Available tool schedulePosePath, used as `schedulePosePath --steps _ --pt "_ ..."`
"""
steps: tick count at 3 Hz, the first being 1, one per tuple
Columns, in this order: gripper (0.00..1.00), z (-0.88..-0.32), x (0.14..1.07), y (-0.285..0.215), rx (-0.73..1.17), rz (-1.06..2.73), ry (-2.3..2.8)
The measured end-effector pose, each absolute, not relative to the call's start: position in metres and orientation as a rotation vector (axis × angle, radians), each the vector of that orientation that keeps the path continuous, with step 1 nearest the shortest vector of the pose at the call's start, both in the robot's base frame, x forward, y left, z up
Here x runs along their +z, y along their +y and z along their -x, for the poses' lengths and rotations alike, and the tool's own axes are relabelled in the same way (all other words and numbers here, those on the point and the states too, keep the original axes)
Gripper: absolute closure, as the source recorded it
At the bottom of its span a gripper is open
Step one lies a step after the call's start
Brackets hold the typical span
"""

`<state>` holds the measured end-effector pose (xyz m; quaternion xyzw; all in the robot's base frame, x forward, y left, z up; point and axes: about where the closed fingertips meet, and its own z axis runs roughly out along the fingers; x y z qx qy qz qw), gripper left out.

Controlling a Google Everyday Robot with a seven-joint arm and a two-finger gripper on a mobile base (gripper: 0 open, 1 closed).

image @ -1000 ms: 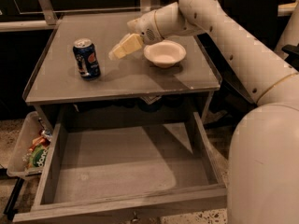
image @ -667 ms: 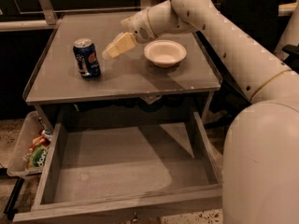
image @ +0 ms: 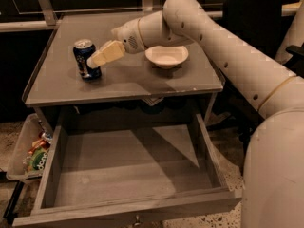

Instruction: Place pepsi can into top drawer

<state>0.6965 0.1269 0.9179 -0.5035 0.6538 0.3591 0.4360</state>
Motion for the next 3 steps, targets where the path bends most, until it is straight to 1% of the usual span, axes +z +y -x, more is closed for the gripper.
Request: schedulePosePath --steps 1,3 --pt "0.00 -0.691 0.901 0.135 0.909 1.291 1.634" --pt "0.00 -0.728 0.913 0.157 0.878 1.386 1.534"
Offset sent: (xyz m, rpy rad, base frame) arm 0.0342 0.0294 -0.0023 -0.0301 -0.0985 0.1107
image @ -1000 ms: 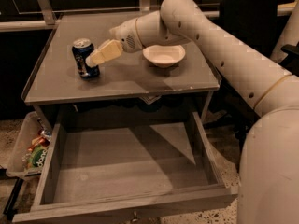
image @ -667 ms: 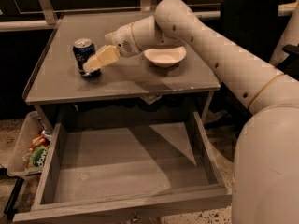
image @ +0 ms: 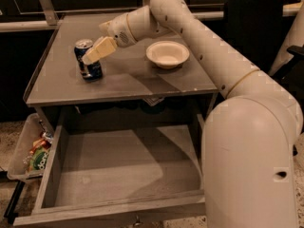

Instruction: Place pepsi can into top drawer

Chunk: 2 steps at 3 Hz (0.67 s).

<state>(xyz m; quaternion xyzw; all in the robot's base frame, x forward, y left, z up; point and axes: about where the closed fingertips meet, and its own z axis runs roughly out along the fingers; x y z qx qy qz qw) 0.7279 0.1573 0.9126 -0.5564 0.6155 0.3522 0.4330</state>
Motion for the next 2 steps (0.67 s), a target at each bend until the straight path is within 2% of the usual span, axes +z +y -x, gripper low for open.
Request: schedulePosePath --steps 1,2 --pt "0.00 -0.7323 0.9243 0.1563 0.868 1.377 1.515" --pt "0.19 -0.7323 0.9242 0.1565 0.869 1.377 1.515"
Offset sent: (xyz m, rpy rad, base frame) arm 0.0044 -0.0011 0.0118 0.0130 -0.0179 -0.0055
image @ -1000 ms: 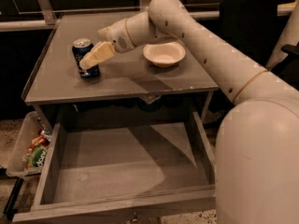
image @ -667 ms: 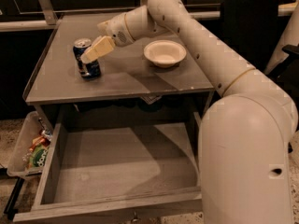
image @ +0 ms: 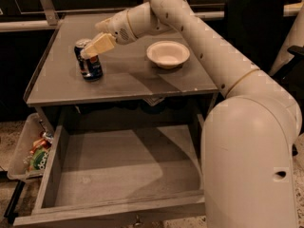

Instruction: Place pepsi can into top drawer

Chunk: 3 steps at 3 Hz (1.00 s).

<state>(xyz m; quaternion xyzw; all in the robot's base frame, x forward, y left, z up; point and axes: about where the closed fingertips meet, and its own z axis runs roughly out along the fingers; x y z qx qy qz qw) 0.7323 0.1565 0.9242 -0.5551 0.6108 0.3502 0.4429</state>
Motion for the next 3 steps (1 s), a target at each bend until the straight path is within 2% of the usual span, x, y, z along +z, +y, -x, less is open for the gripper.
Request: schedulePosePath --steps 3 --pt "0.88 -0.7322 0.9242 0.1566 0.869 1.377 1.515"
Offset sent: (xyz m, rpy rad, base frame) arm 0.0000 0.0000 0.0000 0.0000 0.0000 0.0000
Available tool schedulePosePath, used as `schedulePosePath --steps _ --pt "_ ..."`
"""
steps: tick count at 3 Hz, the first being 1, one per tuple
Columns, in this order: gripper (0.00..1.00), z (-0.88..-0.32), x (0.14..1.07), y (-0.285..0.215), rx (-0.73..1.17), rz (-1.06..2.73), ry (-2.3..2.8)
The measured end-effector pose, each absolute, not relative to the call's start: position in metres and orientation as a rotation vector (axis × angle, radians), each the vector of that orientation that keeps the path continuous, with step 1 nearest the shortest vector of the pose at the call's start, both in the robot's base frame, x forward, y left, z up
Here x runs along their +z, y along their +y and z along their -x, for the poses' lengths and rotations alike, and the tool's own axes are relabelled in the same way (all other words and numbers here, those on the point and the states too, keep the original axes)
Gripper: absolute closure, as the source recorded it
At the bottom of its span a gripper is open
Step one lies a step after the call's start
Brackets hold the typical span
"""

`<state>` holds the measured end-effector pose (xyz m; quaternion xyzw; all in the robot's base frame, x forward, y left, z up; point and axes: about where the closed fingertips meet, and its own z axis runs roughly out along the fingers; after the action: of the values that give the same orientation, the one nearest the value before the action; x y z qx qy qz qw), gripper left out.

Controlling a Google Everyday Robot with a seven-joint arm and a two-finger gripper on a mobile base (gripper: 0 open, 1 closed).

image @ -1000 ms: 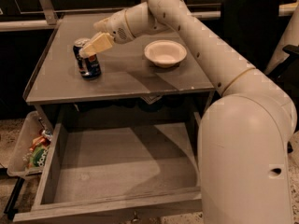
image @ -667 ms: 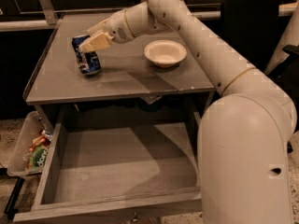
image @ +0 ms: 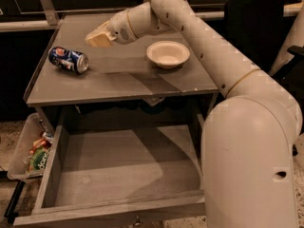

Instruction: Place pepsi can into top drawer

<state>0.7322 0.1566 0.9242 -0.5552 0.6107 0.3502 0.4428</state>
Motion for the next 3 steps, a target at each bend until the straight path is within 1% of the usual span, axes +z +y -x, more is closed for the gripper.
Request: schedulePosePath --steps 1,2,3 --pt "1.00 -0.7322 0.9242 0.1566 0.869 1.377 1.515" --pt "0.82 -0.7322 0.9242 0.1566 0.869 1.377 1.515" --pt "0.58 -0.7322 0.9241 0.1567 0.869 1.377 1.515"
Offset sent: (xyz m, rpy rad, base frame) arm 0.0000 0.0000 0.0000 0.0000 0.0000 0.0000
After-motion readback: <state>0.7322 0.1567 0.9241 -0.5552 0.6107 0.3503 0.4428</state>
